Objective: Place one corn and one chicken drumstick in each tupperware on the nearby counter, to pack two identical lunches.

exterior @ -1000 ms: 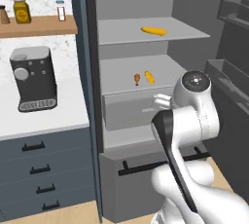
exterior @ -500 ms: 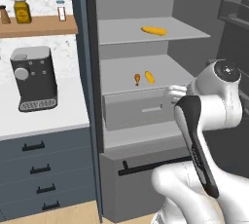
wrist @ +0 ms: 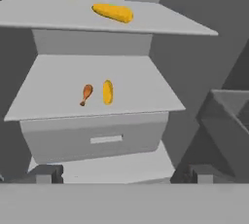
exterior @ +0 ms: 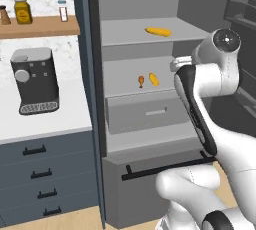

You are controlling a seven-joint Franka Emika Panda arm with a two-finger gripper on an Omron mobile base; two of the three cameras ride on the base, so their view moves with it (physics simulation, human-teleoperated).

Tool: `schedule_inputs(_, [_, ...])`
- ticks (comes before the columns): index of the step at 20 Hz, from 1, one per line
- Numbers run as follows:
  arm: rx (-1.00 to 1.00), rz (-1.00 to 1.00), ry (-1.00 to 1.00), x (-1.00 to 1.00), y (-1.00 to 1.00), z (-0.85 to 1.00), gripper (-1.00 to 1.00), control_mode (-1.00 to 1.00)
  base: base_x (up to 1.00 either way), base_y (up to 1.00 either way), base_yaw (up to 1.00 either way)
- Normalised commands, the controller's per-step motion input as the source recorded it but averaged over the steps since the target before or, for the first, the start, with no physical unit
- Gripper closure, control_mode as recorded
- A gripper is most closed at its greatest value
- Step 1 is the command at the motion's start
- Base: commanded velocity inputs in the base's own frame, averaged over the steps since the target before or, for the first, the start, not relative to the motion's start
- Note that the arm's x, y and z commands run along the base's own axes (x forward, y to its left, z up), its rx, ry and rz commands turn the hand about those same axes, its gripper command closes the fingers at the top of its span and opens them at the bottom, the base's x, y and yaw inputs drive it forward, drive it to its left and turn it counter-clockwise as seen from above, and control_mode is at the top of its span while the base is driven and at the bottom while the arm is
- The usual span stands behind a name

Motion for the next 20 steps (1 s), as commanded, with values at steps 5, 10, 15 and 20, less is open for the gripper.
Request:
schedule_inputs(5, [-0.29, 0.11, -0.21, 0.48, -0.07, 0.75, -1.00, -1.00, 0.00, 0.00, 0.00])
schedule_inputs(10, [-0.01, 0.34, -0.13, 0.31, -0.44, 0.47, -1.00, -1.00, 0.00, 0.00, 0.00])
schedule_inputs(15, [-0.06, 0.42, 0.00, 0.57, -0.26, 0.14, -1.00, -1.00, 0.00, 0.00, 0.00])
schedule_inputs(20, [-0.05, 0.07, 0.03, 0.75, -0.01, 0.00, -1.00, -1.00, 0.00, 0.00, 0.00])
